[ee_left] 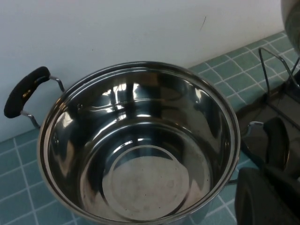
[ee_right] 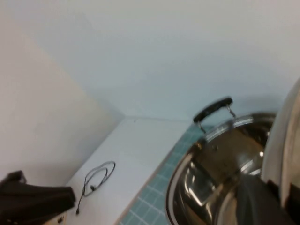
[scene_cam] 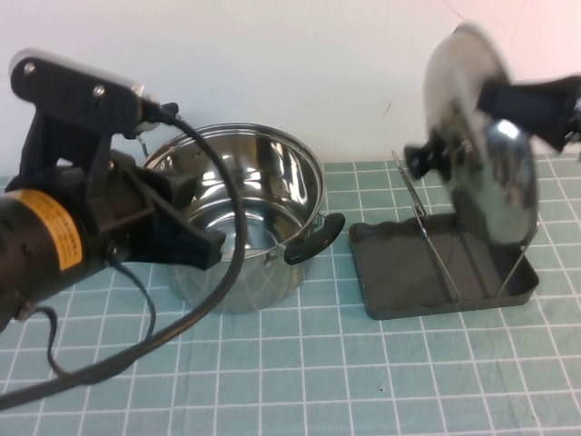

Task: Put pot lid on rack
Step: Place the pot lid on the pot rack

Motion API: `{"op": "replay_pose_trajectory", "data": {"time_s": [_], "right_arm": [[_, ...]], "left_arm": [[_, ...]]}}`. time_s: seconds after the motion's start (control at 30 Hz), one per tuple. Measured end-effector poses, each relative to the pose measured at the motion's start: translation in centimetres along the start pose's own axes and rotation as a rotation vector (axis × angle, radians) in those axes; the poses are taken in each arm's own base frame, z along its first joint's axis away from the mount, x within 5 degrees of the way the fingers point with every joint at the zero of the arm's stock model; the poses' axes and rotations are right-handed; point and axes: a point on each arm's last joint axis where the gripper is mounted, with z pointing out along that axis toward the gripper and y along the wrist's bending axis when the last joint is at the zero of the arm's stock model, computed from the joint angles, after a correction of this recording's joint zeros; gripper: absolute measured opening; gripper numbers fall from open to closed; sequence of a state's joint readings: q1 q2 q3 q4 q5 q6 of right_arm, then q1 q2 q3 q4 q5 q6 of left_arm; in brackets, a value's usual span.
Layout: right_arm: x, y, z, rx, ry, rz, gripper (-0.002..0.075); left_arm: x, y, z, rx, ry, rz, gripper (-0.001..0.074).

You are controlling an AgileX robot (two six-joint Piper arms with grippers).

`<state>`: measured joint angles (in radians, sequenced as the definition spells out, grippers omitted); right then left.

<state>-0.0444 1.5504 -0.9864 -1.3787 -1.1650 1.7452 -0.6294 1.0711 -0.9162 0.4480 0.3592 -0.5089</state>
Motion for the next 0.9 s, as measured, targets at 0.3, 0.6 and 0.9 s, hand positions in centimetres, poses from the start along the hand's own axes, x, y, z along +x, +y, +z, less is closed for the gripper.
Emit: {"op": "replay_pose_trajectory", "data": {"time_s": [0.3, 0.6, 0.9], "right_arm": [[2.2, -2.9, 1.4, 0.024, 0.101, 0.019, 0.0013], [2.8, -4.0, 1.5, 0.087, 0.167, -0.019, 0.0045], [2.4, -4.2, 1.5, 0.119, 0.162, -0.065, 0.0512]], "left_arm": [[1.5, 0.2, -0.6, 0.001, 0.025, -0.013, -0.0001], [1.9, 0.2, -0.6, 0.006, 0.045, -0.036, -0.0001], [1.8, 0.1, -0.8, 0.013, 0.041, -0.044, -0.0001]]}}
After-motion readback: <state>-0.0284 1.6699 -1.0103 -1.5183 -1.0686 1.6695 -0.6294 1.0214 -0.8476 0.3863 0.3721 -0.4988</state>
